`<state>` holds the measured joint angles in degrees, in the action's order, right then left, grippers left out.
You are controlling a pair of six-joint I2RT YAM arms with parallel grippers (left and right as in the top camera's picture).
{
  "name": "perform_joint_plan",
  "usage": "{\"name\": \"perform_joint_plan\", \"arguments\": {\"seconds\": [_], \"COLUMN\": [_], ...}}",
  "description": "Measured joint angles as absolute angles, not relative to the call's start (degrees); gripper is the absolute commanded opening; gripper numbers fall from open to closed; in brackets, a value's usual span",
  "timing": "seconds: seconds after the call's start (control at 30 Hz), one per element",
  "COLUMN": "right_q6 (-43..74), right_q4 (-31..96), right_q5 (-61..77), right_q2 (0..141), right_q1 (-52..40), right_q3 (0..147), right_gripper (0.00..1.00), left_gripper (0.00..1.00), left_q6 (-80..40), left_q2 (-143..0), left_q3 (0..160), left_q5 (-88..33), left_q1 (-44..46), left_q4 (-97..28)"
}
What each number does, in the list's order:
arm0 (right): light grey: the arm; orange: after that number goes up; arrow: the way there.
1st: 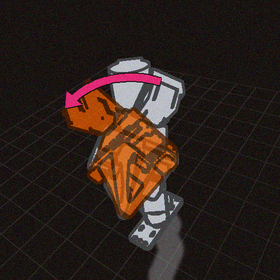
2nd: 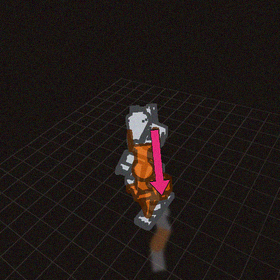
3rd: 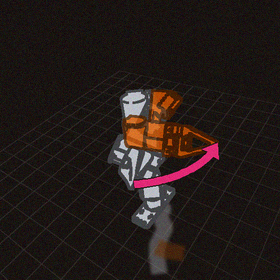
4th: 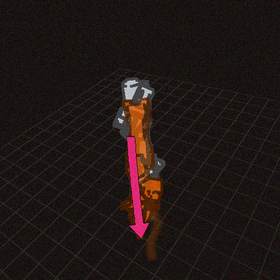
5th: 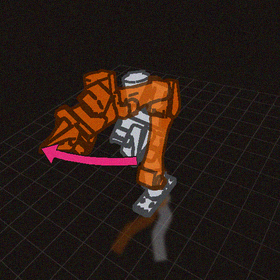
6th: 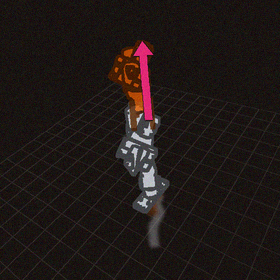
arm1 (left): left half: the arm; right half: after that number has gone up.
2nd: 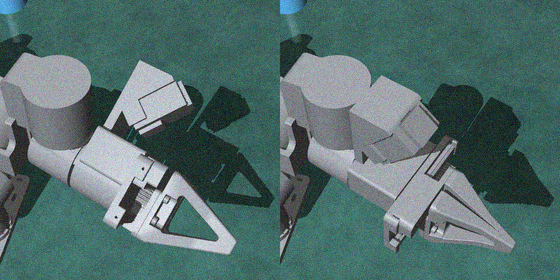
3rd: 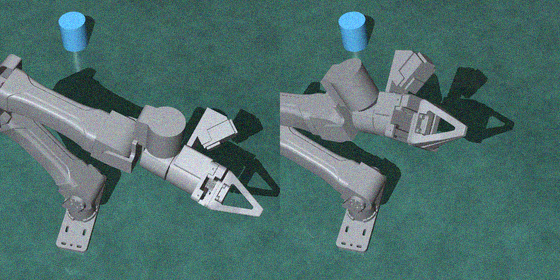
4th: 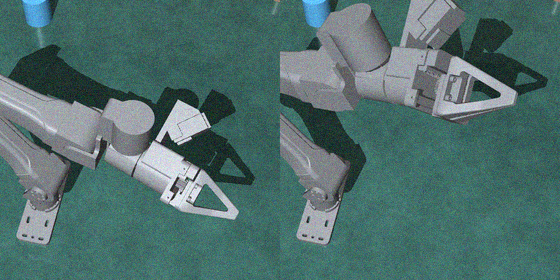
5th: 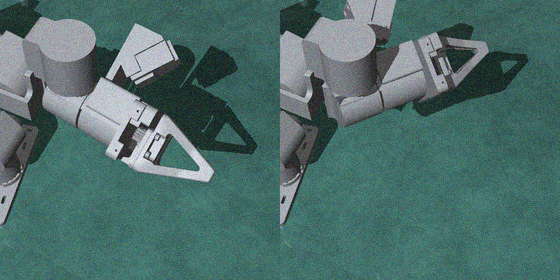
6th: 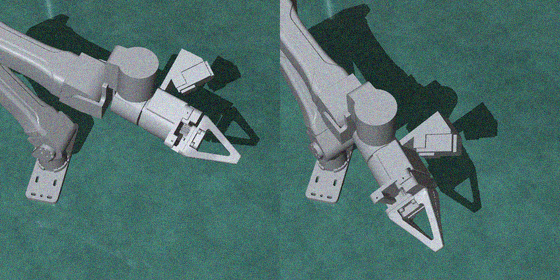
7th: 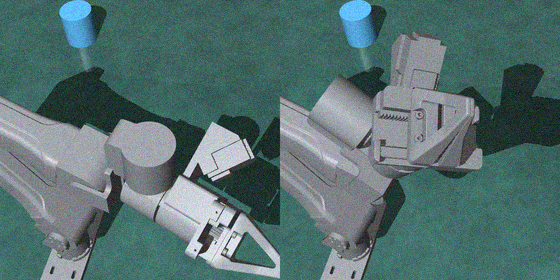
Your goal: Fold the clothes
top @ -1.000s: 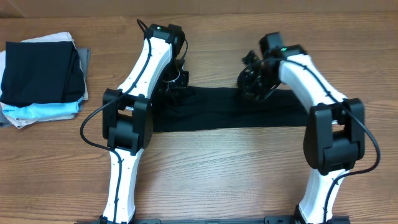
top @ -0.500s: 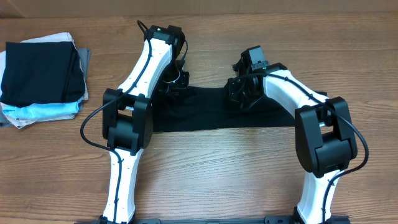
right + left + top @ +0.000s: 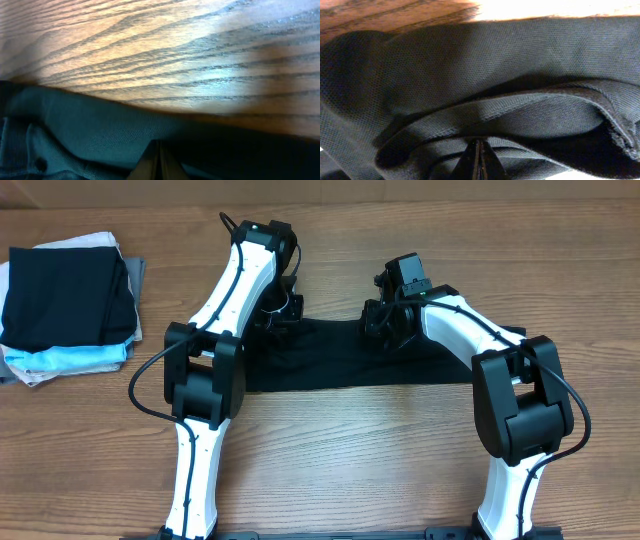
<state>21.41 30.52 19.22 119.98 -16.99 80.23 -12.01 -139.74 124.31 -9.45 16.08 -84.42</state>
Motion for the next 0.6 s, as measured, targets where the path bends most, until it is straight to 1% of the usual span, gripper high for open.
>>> {"name": "perform_joint_plan", "arguments": {"seconds": [0.2,0.37,0.6], "right_q6": [22.46,22.55,22.68], "right_q4": [34.74,37.52,44.73], "right_q5": [21.21,27.66,36.21], "right_q2": [119.98,120.01,120.01], "right_q1": [-17.02,-17.02,-17.02], "right_q3": [80.18,80.18,80.14], "right_gripper": [0.04,0.04,0.04], "left_gripper": [0.04,0.04,0.05], "left_q6": [-12.01,-12.01,-12.01], "left_q2": [-139.74,-139.74,-139.74], "left_q3": [124.31,124.31,124.29], "left_q5": [-9.45,-9.45,-9.45], "left_q1": [15.86,15.70,15.64], "left_q4": [-84.60,-84.55,-84.09]}}
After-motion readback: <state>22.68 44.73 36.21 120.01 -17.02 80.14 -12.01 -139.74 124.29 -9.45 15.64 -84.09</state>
